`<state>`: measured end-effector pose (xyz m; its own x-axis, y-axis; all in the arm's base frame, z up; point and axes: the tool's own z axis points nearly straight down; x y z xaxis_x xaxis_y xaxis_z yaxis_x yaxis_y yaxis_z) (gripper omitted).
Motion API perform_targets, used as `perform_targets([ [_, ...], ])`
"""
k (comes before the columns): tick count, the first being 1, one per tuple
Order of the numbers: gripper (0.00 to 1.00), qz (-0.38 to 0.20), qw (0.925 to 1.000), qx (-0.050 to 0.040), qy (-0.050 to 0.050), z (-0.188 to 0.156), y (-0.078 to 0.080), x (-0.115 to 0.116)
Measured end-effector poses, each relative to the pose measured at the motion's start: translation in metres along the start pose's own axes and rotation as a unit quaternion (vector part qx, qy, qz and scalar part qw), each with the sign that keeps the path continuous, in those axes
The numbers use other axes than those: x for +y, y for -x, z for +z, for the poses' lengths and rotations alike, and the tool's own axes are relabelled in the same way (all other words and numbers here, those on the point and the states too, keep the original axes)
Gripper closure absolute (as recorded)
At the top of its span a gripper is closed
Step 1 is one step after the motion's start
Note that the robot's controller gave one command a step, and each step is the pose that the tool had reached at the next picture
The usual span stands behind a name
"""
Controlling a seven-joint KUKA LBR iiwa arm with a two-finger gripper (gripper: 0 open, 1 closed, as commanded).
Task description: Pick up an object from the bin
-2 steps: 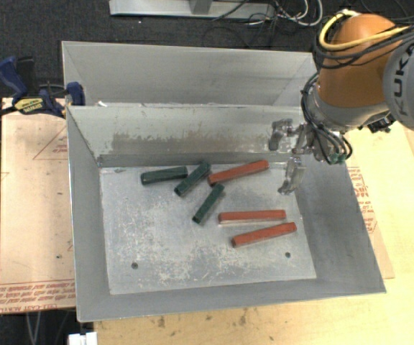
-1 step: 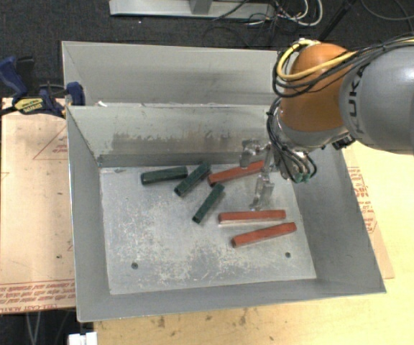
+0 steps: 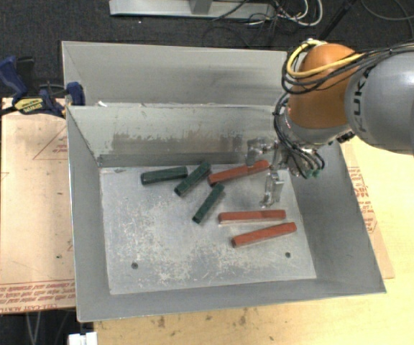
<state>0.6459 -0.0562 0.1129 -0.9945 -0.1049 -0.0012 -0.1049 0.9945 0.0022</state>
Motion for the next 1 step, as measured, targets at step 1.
perform_targets([
  [1, 0.00, -0.013, 0.9999, -0.0013, -0.003, 0.0217, -0.0106, 0.0195],
])
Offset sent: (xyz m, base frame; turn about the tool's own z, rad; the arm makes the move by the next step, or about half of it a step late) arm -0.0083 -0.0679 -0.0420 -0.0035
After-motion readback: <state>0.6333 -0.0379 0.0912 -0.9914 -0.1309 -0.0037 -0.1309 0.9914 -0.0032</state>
